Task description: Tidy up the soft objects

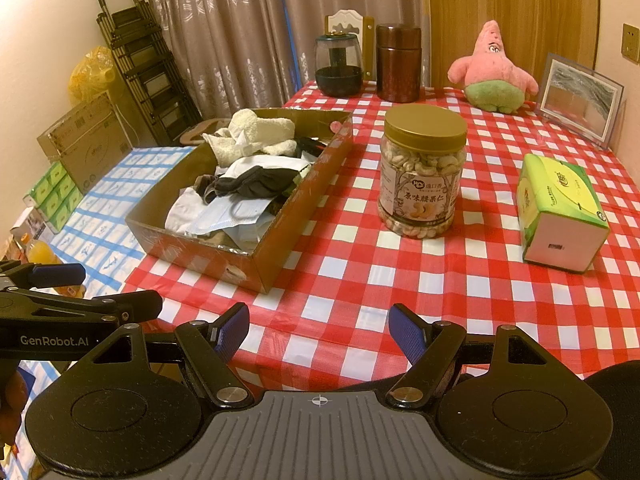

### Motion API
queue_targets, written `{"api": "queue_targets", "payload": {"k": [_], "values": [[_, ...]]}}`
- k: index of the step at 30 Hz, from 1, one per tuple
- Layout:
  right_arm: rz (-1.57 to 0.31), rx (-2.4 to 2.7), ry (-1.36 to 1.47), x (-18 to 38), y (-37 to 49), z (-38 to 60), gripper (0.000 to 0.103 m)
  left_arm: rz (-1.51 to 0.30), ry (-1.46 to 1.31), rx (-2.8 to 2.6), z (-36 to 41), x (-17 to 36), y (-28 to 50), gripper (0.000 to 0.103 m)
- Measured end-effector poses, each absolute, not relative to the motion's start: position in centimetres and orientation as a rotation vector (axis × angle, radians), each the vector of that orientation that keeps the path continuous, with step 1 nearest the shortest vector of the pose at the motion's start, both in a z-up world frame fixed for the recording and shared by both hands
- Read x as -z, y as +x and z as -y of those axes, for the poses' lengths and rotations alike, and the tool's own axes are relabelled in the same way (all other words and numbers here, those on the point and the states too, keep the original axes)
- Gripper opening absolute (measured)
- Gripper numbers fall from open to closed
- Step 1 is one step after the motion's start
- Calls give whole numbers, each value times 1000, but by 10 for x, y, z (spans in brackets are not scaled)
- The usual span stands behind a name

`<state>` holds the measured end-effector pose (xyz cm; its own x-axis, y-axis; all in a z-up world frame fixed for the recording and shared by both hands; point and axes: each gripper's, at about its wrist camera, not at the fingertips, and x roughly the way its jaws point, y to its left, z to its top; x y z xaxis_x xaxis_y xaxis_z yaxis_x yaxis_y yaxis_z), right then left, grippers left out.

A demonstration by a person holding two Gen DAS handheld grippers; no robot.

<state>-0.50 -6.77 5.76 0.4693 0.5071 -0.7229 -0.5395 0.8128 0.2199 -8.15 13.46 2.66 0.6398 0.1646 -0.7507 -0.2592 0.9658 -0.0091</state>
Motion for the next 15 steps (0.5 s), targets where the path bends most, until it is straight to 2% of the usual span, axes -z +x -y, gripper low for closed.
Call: {"api": "queue_targets", "payload": {"k": [15], "values": [[-872,-642,-41,-58,-5,68,76,-837,-107,-242,-130,-25,-80,102]]}}
